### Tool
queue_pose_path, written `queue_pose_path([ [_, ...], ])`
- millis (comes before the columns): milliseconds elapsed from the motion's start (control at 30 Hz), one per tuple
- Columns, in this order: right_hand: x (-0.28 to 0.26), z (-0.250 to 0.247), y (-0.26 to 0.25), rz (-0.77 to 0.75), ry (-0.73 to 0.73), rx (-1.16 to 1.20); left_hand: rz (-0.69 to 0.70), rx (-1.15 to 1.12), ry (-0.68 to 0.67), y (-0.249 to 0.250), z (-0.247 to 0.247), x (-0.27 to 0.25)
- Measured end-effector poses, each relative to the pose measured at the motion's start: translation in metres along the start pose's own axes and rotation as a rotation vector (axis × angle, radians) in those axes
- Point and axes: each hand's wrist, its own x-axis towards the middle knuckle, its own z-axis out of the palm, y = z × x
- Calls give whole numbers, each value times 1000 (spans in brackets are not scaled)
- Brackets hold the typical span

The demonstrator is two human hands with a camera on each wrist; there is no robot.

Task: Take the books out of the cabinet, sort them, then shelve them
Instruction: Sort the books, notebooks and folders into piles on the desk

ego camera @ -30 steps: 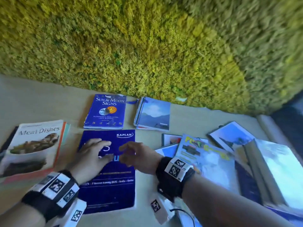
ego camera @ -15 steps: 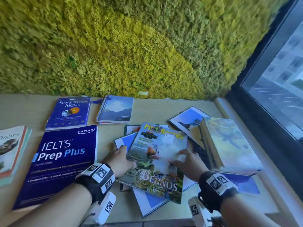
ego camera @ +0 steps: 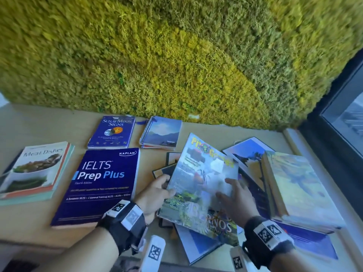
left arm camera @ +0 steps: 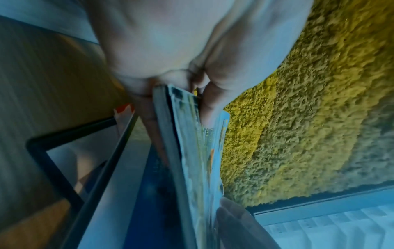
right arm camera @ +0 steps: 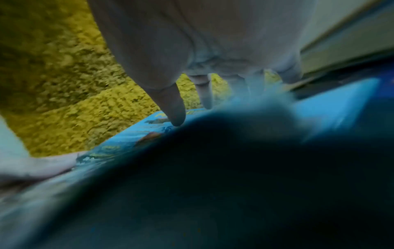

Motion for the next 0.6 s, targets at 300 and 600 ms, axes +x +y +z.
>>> queue_pose_path([
  [300, -3, 18, -118, 81, -346, 1019, 64, -224, 171, -6, -114, -40],
  [600, 20, 118, -278, -190, -411, 695, -247, 426, 774, -83, -329, -65],
])
